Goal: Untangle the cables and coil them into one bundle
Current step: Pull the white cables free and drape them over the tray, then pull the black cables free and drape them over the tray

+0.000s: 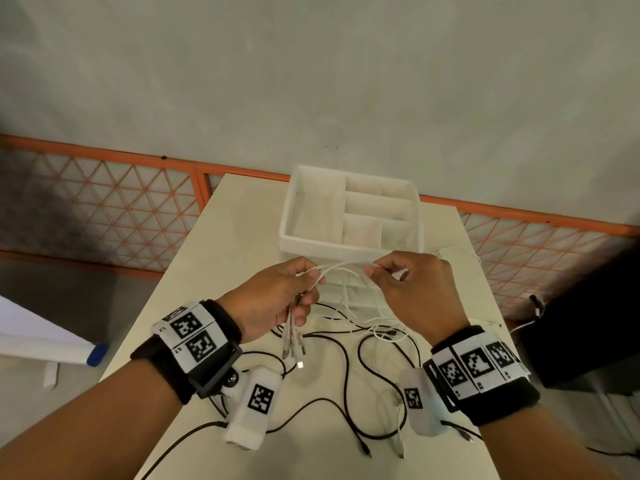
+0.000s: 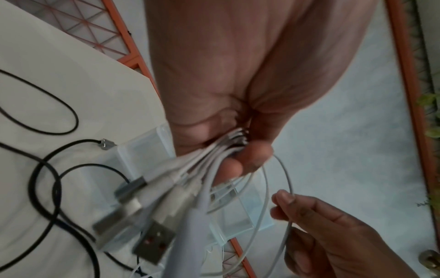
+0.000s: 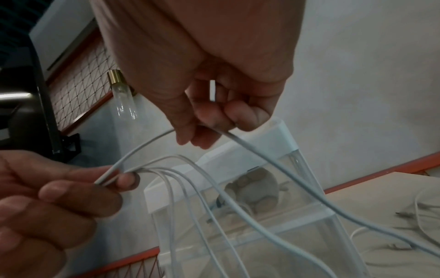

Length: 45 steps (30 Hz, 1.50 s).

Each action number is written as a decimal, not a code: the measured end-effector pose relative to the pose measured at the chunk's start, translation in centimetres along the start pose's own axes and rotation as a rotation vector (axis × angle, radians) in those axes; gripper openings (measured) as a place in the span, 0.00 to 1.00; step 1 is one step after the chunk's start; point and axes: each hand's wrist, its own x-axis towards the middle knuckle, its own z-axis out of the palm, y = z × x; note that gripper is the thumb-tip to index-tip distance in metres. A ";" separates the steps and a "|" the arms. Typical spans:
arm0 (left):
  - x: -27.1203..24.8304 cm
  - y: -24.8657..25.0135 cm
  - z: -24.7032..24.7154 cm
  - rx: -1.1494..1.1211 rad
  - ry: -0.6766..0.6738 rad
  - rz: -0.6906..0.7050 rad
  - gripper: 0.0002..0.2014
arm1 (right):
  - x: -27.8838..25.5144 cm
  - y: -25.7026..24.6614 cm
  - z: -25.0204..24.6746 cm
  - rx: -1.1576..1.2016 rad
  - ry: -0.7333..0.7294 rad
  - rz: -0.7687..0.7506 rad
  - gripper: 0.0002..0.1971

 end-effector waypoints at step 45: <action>2.3 -2.6 3.1 0.273 0.038 0.027 0.13 | 0.6 -0.5 -2.0 0.337 -0.071 0.065 0.10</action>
